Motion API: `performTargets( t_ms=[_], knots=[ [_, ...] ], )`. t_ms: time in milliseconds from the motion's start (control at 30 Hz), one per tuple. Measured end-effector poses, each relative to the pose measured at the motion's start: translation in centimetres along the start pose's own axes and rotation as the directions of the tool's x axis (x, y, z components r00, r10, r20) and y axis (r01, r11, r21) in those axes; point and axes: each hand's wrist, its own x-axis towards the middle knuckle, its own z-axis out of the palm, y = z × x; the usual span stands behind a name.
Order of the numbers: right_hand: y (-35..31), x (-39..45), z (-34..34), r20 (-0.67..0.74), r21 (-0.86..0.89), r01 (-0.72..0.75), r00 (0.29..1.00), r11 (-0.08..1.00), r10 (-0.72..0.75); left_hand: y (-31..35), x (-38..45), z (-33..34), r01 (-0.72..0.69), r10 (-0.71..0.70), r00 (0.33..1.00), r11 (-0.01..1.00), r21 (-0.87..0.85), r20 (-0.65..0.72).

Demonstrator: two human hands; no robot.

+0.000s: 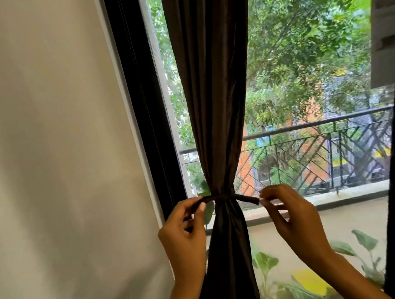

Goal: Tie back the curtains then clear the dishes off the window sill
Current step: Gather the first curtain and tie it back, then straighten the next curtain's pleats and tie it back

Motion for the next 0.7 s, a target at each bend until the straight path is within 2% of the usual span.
performTargets(
  t_ms=[100,200,300,400,567,700],
  knots=[
    [-0.2,-0.6,-0.4,-0.064,-0.151,0.006,0.998,0.988,-0.016,0.5,-0.3,0.2,-0.177,0.181,0.983,0.973,0.147,-0.014],
    [0.3,-0.2,-1.8,-0.094,-0.248,0.066,0.991,0.967,-0.091,2.0,-0.2,1.7,-0.411,0.415,0.909,0.874,0.26,0.042],
    [1.7,1.5,-5.0,-0.138,-0.387,0.102,0.976,0.916,-0.167,4.6,0.6,4.4,-0.553,0.546,0.83,0.781,0.29,0.113],
    [3.3,5.0,-10.5,-0.223,-0.508,0.068,0.952,0.859,-0.207,8.0,2.1,8.5,-0.642,0.625,0.764,0.715,0.277,0.16],
    [6.4,12.4,-22.6,-0.358,-0.641,0.018,0.877,0.767,-0.32,15.0,4.7,17.7,-0.751,0.735,0.66,0.635,0.182,0.156],
    [9.2,18.4,-34.2,-0.428,-0.681,0.008,0.806,0.732,-0.408,22.0,5.6,26.2,-0.76,0.751,0.649,0.633,0.148,0.119]
  ],
)
